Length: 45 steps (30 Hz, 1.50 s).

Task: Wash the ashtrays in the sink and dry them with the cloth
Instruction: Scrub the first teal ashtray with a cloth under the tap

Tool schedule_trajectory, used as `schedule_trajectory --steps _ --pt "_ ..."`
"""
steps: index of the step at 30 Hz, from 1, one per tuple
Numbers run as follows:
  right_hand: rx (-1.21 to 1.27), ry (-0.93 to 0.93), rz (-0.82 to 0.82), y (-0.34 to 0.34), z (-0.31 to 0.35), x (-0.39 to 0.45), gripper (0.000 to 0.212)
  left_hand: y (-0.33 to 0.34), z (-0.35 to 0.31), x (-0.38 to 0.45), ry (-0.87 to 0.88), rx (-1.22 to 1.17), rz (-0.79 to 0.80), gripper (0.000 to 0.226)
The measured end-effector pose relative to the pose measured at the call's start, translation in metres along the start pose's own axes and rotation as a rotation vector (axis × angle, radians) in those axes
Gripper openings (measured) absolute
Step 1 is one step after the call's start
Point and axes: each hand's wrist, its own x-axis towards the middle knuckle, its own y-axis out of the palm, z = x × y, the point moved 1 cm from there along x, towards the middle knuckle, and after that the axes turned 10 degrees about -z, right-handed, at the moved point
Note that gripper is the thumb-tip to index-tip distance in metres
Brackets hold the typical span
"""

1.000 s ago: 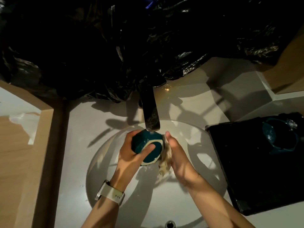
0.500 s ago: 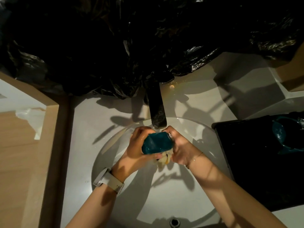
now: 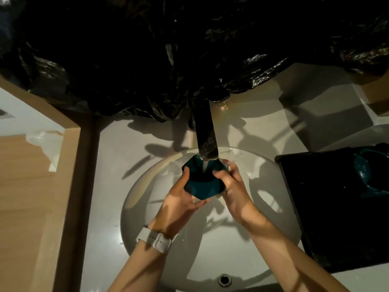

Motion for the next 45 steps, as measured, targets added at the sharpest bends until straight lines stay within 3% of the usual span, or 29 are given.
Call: schedule_trajectory --steps 6,9,11,14,17,20,26,32,35,38,41,43,45 --pt "-0.101 -0.139 0.027 -0.014 0.005 -0.015 0.017 0.000 0.014 0.002 0.133 0.006 -0.159 0.043" --pt "-0.160 -0.038 0.119 -0.034 0.008 -0.020 0.058 -0.012 0.012 0.005 0.193 0.080 -0.215 0.050" --pt "-0.235 -0.041 0.229 -0.042 0.016 -0.024 0.065 -0.021 0.010 0.006 0.221 0.172 -0.211 0.051" --pt "-0.389 -0.172 0.333 -0.034 0.028 -0.029 0.053 -0.025 0.006 0.005 0.213 0.228 -0.146 0.049" --pt "-0.667 -0.416 0.165 -0.018 0.032 -0.019 0.026 -0.023 0.006 0.003 0.220 0.286 -0.078 0.048" --pt "-0.864 -0.551 0.105 -0.008 0.031 -0.004 0.021 -0.019 0.009 0.002 0.231 0.327 -0.111 0.046" --pt "-1.027 -0.545 0.467 0.007 0.022 -0.011 0.042 -0.019 0.002 0.005 0.240 0.374 -0.148 0.041" --pt "-1.179 -0.243 0.715 -0.011 0.047 -0.004 0.044 -0.019 0.004 -0.001 0.192 0.343 -0.091 0.036" --pt "-1.305 -0.340 0.771 -0.014 0.055 -0.003 0.037 -0.021 0.012 -0.003 0.189 0.417 -0.104 0.032" --pt "-1.206 -0.398 0.767 -0.002 0.047 -0.008 0.033 -0.020 0.018 -0.006 0.158 0.424 -0.149 0.031" --pt "-1.179 -0.647 0.764 0.005 0.039 -0.009 0.030 -0.019 0.016 -0.009 0.154 0.397 -0.143 0.033" --pt "-1.267 -0.846 0.717 0.009 0.037 -0.004 0.034 -0.020 0.010 -0.009 0.171 0.348 -0.134 0.037" --pt "-1.409 -0.922 0.606 0.012 0.037 -0.002 0.031 -0.021 0.003 -0.006 0.203 0.309 -0.140 0.046"
